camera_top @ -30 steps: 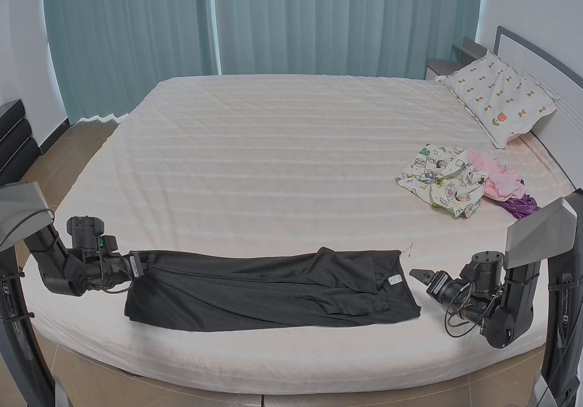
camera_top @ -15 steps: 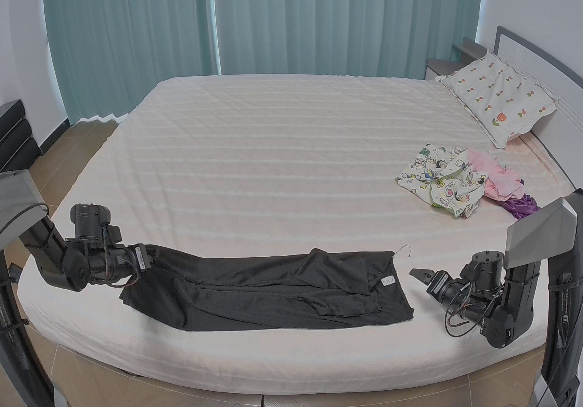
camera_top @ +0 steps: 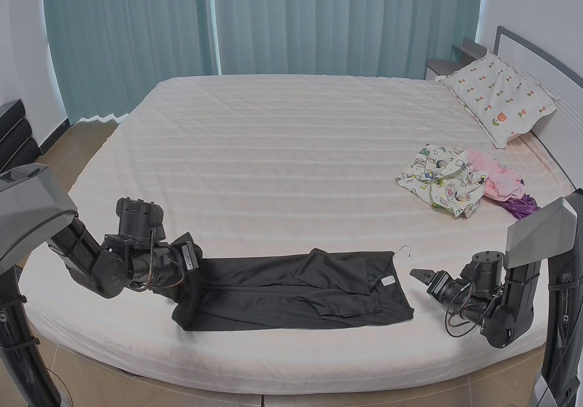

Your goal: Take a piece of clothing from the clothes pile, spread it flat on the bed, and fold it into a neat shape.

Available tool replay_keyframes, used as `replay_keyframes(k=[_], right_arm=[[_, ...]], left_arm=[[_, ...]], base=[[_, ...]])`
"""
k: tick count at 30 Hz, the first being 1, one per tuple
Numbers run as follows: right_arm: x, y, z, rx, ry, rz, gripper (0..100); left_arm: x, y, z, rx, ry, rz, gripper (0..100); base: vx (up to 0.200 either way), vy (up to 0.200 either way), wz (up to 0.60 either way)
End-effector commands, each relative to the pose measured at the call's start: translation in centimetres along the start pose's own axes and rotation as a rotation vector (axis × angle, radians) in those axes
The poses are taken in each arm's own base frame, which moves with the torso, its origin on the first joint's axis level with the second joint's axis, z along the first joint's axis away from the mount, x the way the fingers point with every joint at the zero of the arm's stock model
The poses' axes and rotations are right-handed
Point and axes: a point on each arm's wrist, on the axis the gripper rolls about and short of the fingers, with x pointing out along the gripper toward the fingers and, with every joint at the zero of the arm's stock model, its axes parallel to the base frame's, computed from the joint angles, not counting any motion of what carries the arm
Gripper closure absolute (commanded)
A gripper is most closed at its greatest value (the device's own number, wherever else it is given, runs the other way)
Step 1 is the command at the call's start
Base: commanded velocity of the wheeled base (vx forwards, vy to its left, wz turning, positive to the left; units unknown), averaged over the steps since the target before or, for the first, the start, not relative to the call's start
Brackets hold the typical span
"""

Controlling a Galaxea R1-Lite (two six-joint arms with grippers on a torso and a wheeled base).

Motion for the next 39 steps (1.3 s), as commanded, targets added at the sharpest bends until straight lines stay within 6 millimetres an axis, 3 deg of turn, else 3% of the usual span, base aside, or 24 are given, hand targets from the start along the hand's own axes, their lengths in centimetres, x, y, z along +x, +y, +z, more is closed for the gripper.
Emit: replay_keyframes(k=[1,8,30,39], right_arm=[[0.0,0.0,0.0,-0.001,-0.004,0.007,0],[0.1,0.0,0.0,-0.001,-0.005,0.006,0],[0.1,-0.1,0.0,0.002,-0.005,0.004,0],[0.1,0.0,0.0,0.002,-0.005,0.004,0]], left_arm=[[0.3,-2.4,0.1,-0.004,-0.007,-0.033,100],[1.3,-4.1,-0.8,0.028,0.020,-0.021,100],[2.6,-8.0,-1.6,0.090,0.064,-0.058,100],[4.3,-9.9,-2.4,0.097,0.068,-0.065,100]], base=[[0.000,0.000,0.00],[0.000,0.000,0.00],[0.000,-0.200,0.00],[0.000,-0.200,0.00]])
